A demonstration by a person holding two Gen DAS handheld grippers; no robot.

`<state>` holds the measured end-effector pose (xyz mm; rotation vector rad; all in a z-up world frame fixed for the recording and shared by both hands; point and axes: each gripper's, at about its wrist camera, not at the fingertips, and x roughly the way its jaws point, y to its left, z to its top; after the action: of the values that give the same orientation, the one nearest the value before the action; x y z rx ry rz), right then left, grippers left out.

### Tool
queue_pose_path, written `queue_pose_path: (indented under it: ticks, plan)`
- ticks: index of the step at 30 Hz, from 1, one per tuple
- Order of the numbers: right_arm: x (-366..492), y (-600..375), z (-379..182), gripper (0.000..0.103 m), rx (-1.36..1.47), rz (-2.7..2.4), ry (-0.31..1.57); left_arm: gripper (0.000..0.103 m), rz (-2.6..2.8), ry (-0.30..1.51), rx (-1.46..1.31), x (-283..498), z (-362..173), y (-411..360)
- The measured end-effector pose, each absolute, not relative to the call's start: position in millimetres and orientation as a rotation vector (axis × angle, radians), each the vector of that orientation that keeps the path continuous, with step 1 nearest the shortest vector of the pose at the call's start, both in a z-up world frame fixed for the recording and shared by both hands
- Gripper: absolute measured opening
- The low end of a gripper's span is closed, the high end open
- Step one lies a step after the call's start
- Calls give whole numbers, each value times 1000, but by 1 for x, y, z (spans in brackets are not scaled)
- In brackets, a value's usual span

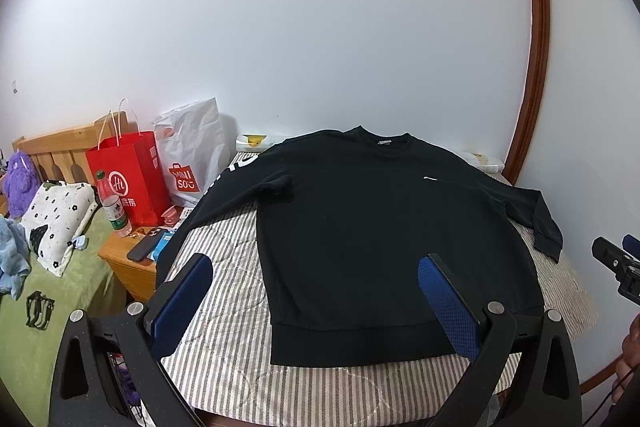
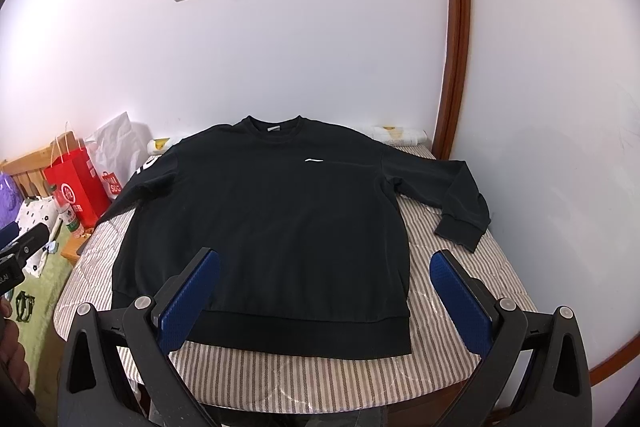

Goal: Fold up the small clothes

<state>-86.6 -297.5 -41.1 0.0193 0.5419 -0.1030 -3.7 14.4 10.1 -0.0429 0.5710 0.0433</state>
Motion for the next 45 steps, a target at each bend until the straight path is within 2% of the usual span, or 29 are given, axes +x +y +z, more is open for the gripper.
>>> queue_pose_path:
  ticks: [31, 45]
  plan:
    - [-32, -293, -65, 103, 1, -68, 590, 103, 25, 595, -74, 32, -24, 30]
    - [-8, -300, -68, 103, -7, -78, 597, 103, 55, 572, -89, 37, -10, 42]
